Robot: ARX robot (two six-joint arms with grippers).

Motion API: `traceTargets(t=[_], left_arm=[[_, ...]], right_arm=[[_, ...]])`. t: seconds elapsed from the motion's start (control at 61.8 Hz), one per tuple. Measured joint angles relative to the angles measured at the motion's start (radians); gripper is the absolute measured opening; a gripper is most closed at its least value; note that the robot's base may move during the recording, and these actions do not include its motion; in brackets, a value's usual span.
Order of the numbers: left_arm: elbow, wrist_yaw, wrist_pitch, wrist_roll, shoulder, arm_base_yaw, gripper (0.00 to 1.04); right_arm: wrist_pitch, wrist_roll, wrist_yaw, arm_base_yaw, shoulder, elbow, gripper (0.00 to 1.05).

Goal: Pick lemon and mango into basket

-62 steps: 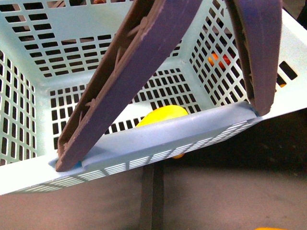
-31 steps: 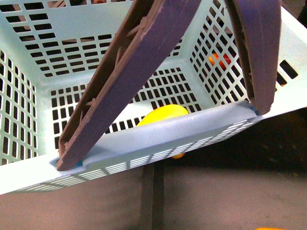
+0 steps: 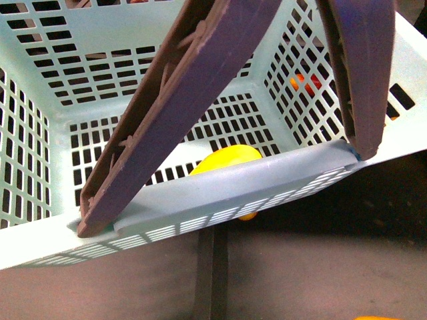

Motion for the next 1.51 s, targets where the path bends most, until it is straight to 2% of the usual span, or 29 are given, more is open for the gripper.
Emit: traceTargets(t=[0.097,0.194,0.534,0.583,0.647,0.696,0.793,1.052,1.198,1.359,1.505], left_arm=[[0.0,0.001,0.0,-0.004,0.0,0.0,0.05],[0.0,0.0,0.0,-0.001,0.0,0.0,0.05],[0.0,-0.001,0.0,-0.002,0.0,0.0,0.05],[-0.012,-0.084,0.042,-0.023,-0.001,-0.013,0.05],[-0.048,-0.271,0.14,-0.083,-0.001,-0.028,0.05],[-0.067,-0.362,0.172,-0.098,-0.001,-0.027,0.05],[-0.087,-0.404,0.214,-0.116,0.001,0.029,0.05],[-0.098,-0.333,0.297,-0.206,0.165,0.2,0.05],[-0.003,-0.334,0.332,-0.3,0.355,0.295,0.05],[0.134,-0.349,0.358,-0.353,0.486,0.363,0.05],[0.192,-0.351,0.369,-0.354,0.567,0.387,0.05]], right_arm=[[-0.002,0.0,0.0,0.0,-0.002,0.0,0.04],[-0.002,0.0,0.0,0.0,-0.003,0.0,0.25],[-0.002,0.0,0.0,0.0,-0.003,0.0,0.81],[-0.002,0.0,0.0,0.0,-0.003,0.0,0.88],[-0.002,0.0,0.0,0.0,-0.003,0.0,0.98],[-0.002,0.0,-0.002,0.0,-0.003,0.0,0.96],[-0.002,0.0,0.001,0.0,-0.003,0.0,0.96],[-0.002,0.0,0.0,0.0,-0.003,0.0,0.96],[-0.002,0.0,0.0,0.0,-0.003,0.0,0.96],[-0.002,0.0,0.0,0.0,-0.003,0.0,0.96],[-0.002,0.0,0.0,0.0,-0.003,0.0,0.96]])
